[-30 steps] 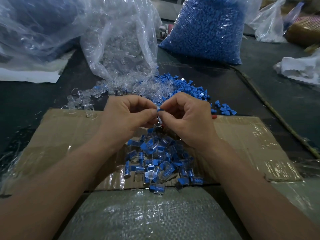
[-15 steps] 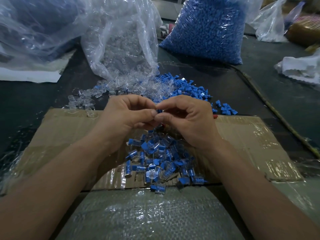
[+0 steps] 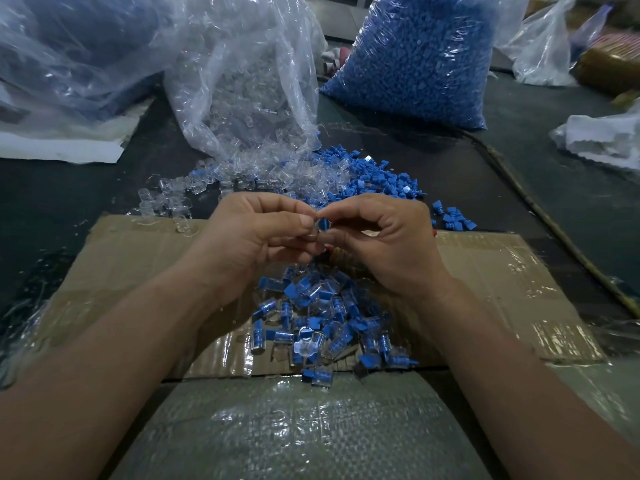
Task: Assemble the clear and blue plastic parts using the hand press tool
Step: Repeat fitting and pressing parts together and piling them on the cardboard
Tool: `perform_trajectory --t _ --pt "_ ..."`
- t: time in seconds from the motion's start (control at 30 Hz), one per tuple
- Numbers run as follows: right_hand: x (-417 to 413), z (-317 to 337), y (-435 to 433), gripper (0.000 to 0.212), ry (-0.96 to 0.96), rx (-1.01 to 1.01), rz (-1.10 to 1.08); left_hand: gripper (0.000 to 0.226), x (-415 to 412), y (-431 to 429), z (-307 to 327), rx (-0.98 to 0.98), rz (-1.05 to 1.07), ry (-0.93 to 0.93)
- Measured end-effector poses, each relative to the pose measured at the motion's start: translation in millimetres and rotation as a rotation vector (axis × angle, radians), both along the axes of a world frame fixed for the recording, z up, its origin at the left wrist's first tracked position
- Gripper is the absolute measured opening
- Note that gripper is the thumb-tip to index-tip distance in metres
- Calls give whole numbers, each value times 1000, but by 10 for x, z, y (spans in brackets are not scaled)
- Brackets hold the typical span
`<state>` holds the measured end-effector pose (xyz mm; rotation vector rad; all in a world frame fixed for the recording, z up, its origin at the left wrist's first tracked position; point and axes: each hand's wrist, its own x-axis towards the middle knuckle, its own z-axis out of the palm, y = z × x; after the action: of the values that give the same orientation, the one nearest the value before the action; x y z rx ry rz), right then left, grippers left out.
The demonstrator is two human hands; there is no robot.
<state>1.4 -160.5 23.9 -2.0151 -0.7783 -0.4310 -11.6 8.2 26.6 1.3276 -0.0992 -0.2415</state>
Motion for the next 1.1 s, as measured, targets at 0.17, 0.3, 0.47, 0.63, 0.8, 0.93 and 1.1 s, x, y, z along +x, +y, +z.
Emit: perform_trajectory --t 0.17,0.3,0.47,0.63,0.8,0.93,1.1 --pt "-2 10 -1 23 -1 -6 -8 10 5 -5 -7 5 -5 2" --pt "-8 21 -4 23 -2 -20 -11 9 5 -3 -13 -1 -10 -1" --pt "-13 26 9 21 -25 -44 -7 8 -4 -10 -29 24 -13 -25" --pt "-25 35 26 20 -49 -65 11 8 11 -17 -43 41 16 -47" --pt "-2 82 -18 26 15 -129 -43 6 23 -21 -61 12 52 -70" --pt "95 136 -237 20 233 -152 -212 11 53 19 -80 -28 91 -66" --pt "180 225 -521 24 541 -369 -212 7 73 52 -103 -4 127 -70"
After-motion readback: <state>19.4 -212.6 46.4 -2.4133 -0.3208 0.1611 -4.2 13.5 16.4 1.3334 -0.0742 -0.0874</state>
